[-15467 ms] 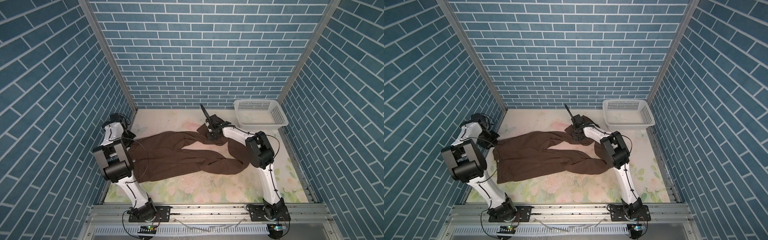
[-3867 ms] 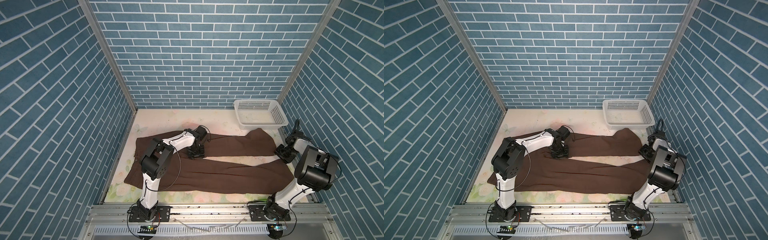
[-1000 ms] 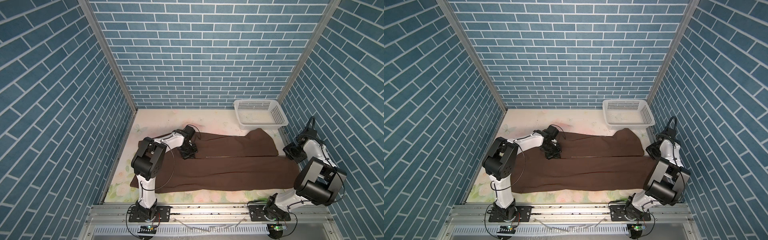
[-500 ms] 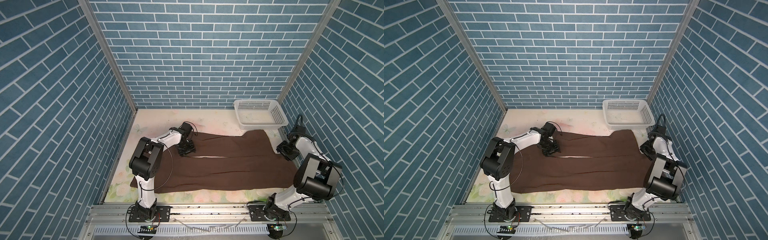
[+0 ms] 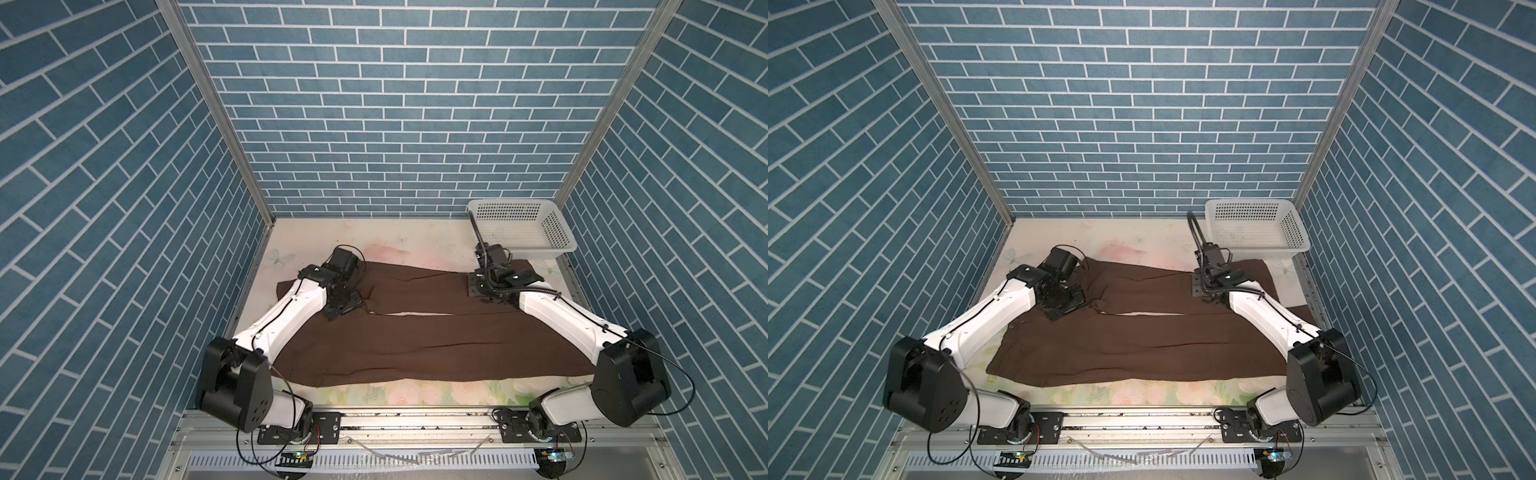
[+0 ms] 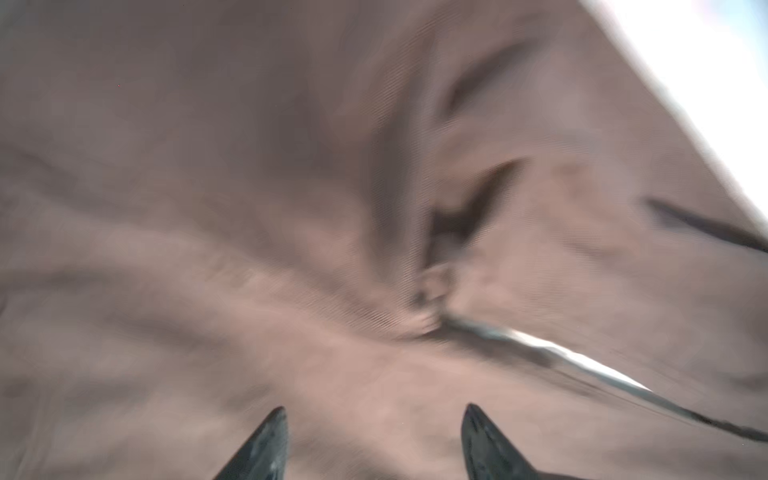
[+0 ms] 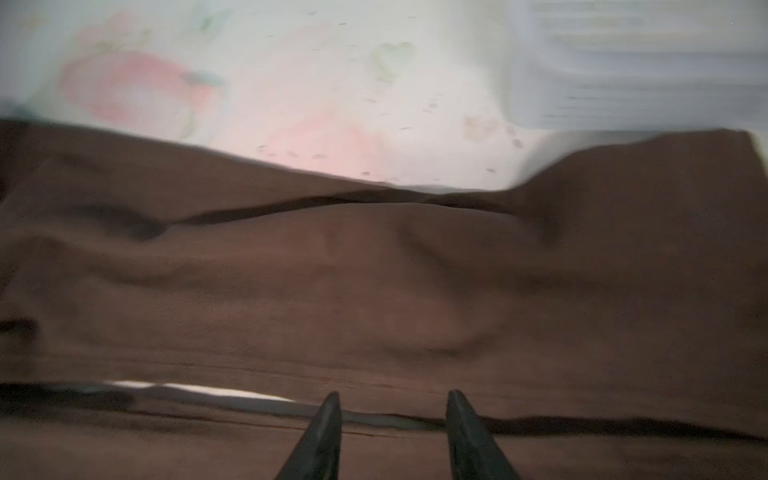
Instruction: Fold and stack the trousers
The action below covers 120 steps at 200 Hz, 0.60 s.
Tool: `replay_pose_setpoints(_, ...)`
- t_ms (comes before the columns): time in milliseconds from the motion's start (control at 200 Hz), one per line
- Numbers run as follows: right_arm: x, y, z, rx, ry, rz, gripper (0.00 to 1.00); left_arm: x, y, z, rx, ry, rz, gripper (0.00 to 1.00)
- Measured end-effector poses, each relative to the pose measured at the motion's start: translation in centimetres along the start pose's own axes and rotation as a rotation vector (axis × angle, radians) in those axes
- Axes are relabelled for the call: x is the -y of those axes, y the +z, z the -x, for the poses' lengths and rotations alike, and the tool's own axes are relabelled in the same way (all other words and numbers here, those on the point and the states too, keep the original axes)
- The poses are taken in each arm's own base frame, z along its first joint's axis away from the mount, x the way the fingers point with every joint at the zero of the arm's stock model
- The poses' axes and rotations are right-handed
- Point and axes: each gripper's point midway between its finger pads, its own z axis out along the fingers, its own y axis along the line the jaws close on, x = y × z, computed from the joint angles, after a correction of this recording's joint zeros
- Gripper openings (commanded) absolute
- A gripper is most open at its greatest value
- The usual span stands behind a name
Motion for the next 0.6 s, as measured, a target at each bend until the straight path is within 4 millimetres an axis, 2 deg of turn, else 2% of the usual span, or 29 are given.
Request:
replay_pose_setpoints(80, -3.8, 1.7, -0.7, -0.011, -0.075, 0.082, 0.38, -3.1, -0.2, -2.1, 0.005, -0.063, 0.034, 0.42)
replay_pose_setpoints(180, -8.3, 3.7, -2.4, -0.059, -0.179, 0.165, 0.37, -6.5, -0.5, -4.5, 0.022, -0.128, 0.047, 0.42)
replay_pose_setpoints(255, -11.5, 4.6, -2.9, -0.077, -0.251, 0.230, 0.37, -8.7, -0.5, -6.2, 0.034, -0.183, 0.044, 0.47)
replay_pose_setpoints(345, -15.0, 4.7, -3.3, -0.079, -0.314, 0.319, 0.38, -10.9, -0.1, -8.1, 0.026, -0.233, 0.055, 0.55)
replay_pose_setpoints(510, -20.2, 3.9, -4.0, -0.097, -0.380, 0.475, 0.37, -13.2, 0.6, -10.4, -0.007, -0.280, 0.094, 0.64)
replay_pose_setpoints(600, -22.3, 3.6, -4.8, -0.116, -0.410, 0.536, 0.35, -13.1, 0.9, -10.5, -0.015, -0.282, 0.086, 0.66)
